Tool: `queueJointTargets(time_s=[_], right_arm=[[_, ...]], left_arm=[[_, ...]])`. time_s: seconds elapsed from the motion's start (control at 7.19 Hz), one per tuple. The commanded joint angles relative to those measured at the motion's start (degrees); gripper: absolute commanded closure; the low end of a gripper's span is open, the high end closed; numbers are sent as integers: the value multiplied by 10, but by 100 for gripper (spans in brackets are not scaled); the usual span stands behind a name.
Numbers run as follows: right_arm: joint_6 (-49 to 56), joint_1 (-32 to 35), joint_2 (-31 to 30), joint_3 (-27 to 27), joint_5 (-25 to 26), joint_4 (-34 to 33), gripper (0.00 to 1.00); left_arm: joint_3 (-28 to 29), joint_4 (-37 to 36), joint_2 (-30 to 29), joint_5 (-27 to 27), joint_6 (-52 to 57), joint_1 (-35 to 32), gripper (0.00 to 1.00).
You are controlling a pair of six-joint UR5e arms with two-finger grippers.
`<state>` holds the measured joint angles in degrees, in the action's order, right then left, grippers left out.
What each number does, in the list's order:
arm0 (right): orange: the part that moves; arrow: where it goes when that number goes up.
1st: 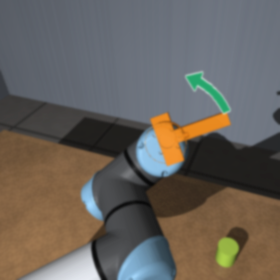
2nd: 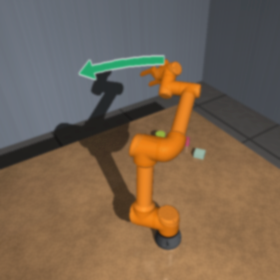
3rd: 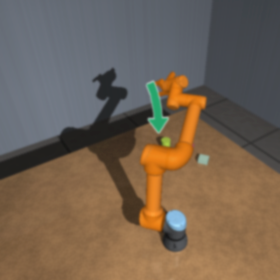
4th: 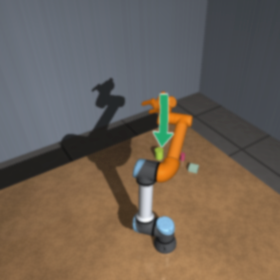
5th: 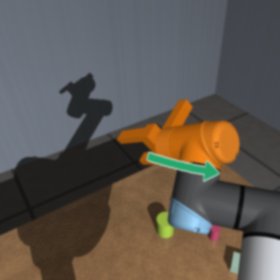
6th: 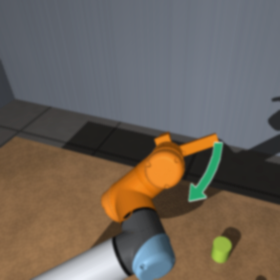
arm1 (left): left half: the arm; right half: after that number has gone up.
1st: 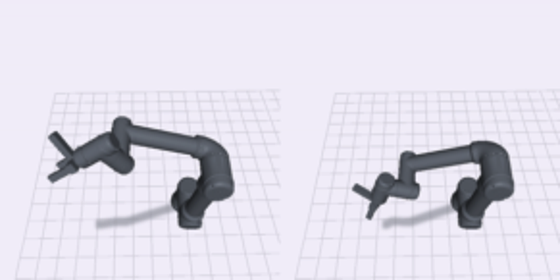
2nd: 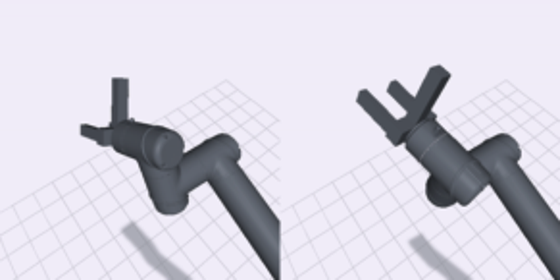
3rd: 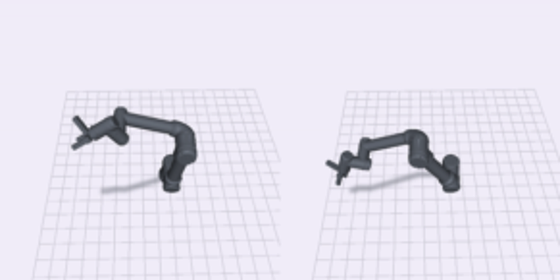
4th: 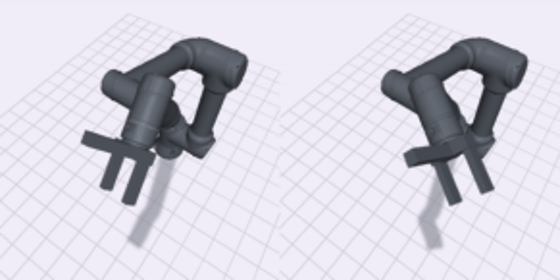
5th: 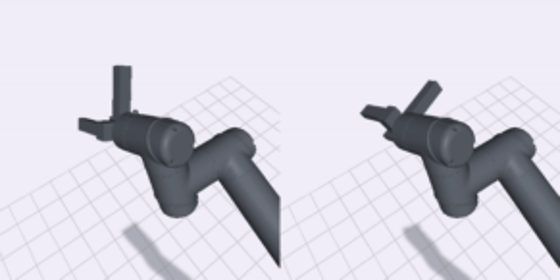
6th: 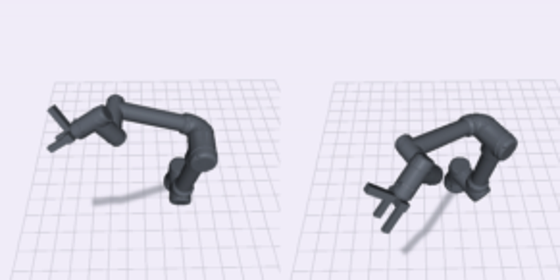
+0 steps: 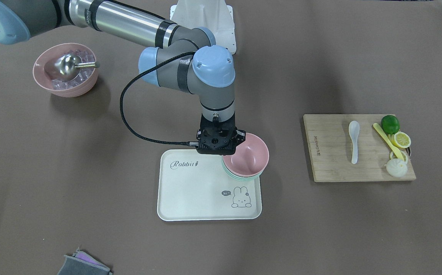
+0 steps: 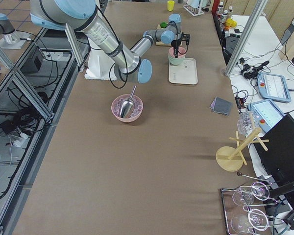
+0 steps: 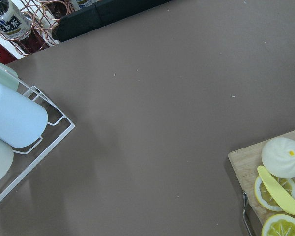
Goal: Stack pink bowl on green and place spoon
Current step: 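Lower the pink bowl onto the green bowls and open the right gripper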
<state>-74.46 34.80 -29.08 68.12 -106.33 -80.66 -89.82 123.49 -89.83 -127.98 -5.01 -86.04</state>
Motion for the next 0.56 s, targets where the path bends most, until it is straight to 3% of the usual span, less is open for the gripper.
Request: queueJointTargets(time_s=[0.0, 0.14, 0.42], right_arm=[[-6, 0, -2, -1, 12, 17, 29], [-6, -1, -2, -3, 30, 20, 1], [2, 4, -3, -4, 24, 20, 0]], left_arm=[[0, -1, 0, 0, 0, 1, 2], [0, -1, 0, 0, 0, 2, 1], [1, -1, 0, 0, 0, 3, 2]])
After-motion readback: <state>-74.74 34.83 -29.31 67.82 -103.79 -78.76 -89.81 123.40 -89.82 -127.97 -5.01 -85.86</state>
